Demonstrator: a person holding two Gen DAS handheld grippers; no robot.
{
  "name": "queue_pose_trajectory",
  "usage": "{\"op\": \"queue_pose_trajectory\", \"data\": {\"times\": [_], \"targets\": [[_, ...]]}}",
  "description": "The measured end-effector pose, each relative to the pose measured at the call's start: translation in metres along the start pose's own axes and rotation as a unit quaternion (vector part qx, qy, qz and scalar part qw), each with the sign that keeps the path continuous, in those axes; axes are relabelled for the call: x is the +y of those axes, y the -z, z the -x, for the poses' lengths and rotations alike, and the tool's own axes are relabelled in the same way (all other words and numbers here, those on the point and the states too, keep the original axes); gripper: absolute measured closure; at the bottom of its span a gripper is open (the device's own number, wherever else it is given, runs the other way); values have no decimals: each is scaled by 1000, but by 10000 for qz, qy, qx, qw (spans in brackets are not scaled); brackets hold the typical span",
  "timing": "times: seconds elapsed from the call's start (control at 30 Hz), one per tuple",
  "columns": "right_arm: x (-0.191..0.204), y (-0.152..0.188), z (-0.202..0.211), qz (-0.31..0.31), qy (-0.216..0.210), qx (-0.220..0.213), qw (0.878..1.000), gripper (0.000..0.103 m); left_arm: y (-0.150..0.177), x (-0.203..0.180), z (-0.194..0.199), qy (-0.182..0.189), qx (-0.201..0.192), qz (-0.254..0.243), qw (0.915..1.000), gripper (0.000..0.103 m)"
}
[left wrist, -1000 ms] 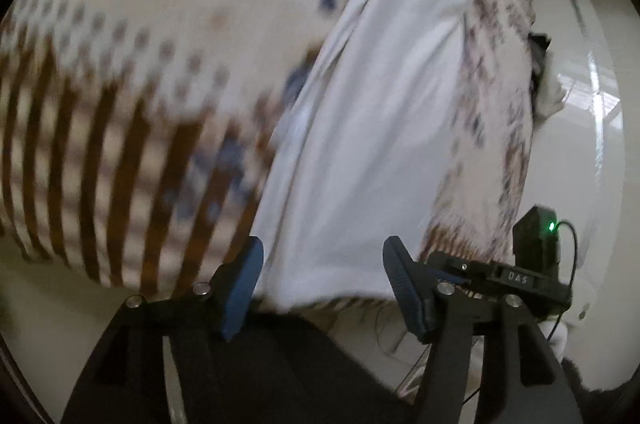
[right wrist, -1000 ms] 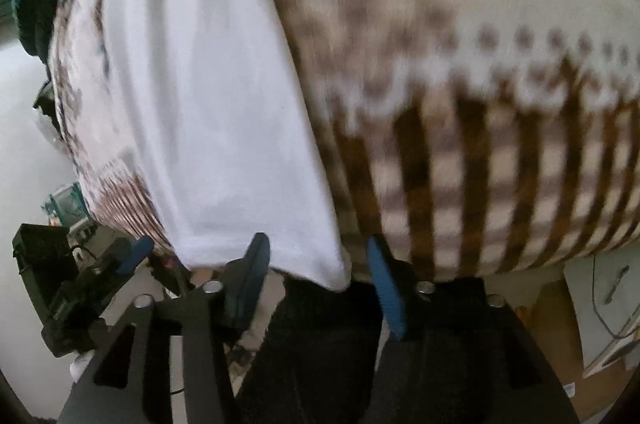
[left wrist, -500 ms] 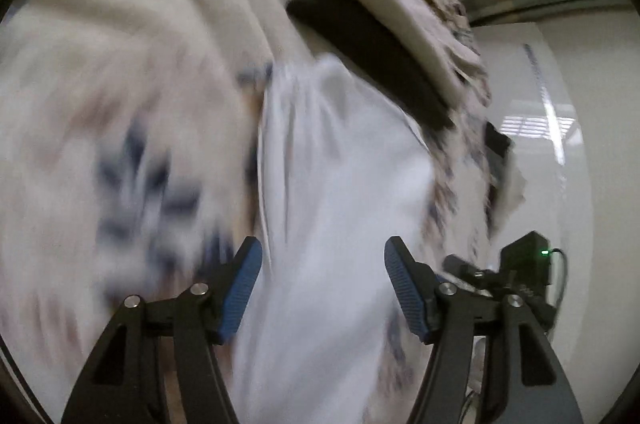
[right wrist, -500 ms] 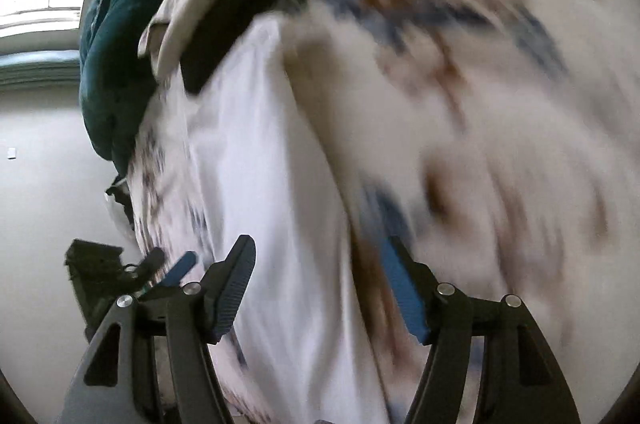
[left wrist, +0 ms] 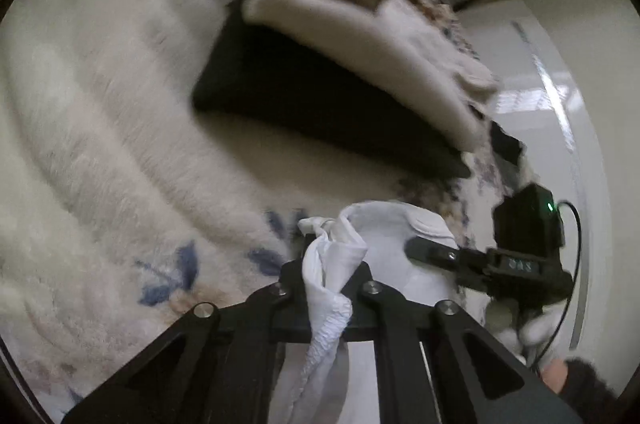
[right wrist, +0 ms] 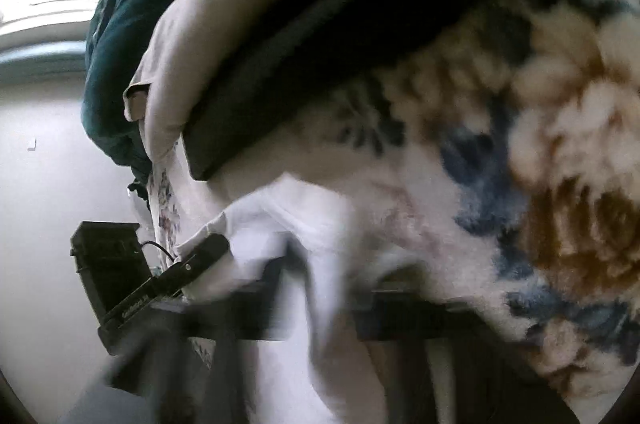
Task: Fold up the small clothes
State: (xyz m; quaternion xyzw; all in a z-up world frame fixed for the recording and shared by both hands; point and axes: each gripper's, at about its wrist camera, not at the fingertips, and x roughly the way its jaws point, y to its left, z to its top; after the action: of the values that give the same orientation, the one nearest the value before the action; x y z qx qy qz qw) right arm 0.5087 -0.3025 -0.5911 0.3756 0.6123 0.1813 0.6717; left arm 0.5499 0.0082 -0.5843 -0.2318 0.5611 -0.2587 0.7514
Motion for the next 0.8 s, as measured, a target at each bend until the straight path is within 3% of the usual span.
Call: {"op": "queue_pose_trajectory", "data": {"times": [0.17, 0.33, 0.43, 0.47, 0.5, 0.57, 0.6, 0.63, 0.7, 0.8], "targets": [[33, 27, 23, 505, -110, -110, 9986, 96, 8, -18, 28, 173, -233, -193, 9994, 98], [64, 81, 65, 912, -482, -277, 9943, 96, 55, -44, 83, 575, -400, -396, 9968, 98], [75, 132, 92, 1182, -576, -238, 9910, 96, 101, -50, 111, 710, -195, -410, 9964, 92], [75, 153, 98, 1254, -633, -141, 9900, 95, 120, -50, 120, 691, -105, -413, 9967, 79], [74, 172, 101, 1322, -619, -18, 9893, 93, 137, -47, 129, 584, -46, -409, 9974, 61], [71, 209, 101, 1428, -334, 190, 9890, 74, 179, -38, 143, 475, 122, -239, 9985, 42], [66, 227, 100, 1434, -195, 364, 9888, 54, 200, -31, 148, 334, 219, -82, 9992, 42], [57, 246, 98, 1384, -61, 565, 9888, 43, 214, -25, 151, 293, 305, 42, 9991, 42], [43, 271, 99, 1269, -3, 785, 9888, 42, 243, -7, 156, 46, 462, 457, 9979, 42], [21, 296, 109, 938, -40, 863, 9918, 42, 261, 14, 165, -90, 437, 917, 9948, 42]]}}
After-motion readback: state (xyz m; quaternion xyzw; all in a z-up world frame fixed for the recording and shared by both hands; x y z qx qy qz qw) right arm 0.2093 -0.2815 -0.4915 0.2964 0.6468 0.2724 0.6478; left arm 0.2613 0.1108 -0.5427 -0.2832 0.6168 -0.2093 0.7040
